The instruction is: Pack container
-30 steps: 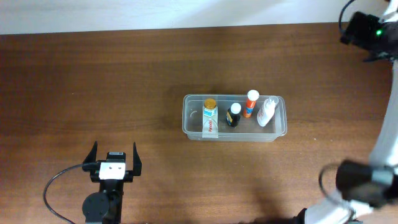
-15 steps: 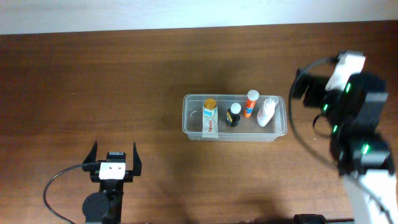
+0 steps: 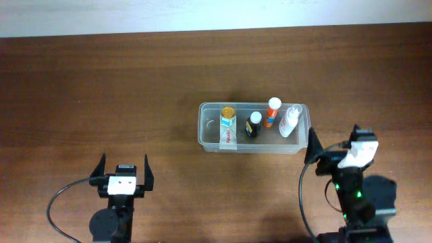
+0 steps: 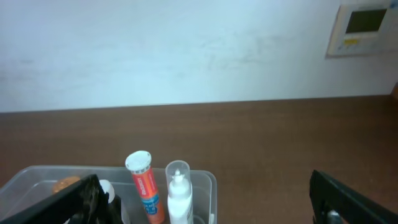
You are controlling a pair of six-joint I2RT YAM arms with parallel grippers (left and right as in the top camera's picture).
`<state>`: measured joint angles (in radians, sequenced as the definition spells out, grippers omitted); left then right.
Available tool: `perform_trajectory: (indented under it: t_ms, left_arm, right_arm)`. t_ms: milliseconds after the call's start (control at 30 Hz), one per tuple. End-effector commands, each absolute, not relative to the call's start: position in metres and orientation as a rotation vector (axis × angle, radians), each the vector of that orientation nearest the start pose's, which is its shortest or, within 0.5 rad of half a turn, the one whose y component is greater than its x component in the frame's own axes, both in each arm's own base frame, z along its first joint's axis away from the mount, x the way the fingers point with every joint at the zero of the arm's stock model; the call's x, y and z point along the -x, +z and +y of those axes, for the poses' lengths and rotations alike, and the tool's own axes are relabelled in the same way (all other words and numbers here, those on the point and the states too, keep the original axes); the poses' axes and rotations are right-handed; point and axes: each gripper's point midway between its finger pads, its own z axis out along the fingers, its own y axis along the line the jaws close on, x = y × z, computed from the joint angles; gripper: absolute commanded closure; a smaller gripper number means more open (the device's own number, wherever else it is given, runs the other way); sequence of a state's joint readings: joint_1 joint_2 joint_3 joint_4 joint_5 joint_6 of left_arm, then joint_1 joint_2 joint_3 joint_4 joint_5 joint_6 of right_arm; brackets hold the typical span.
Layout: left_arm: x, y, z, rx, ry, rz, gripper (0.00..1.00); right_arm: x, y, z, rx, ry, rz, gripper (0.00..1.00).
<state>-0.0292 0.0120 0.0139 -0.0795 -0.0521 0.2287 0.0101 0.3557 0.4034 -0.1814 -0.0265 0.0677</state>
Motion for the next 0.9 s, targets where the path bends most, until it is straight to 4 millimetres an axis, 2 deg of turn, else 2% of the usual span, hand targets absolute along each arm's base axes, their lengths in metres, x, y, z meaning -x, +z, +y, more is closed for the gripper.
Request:
perform_trajectory:
  t_ms: [0,367,867]
  left_arm:
    - [-0.246,0.157,0.001,-0.186,0.200,1.641,0.01]
    - [-0.246,0.157,0.001,-0.186,0.200,1.641,0.01]
    - [-0.246,0.157,0.001,-0.186,0.200,1.641,0.01]
  right_arm:
    - [-0.249,0.239,0.009,-0.015,0.081,1.664,0.02]
    - [-0.238,0.207,0.009,-0.013,0.082,1.628,0.02]
    - [-0.239,0.212,0.012,0.002,0.096,1.520,0.02]
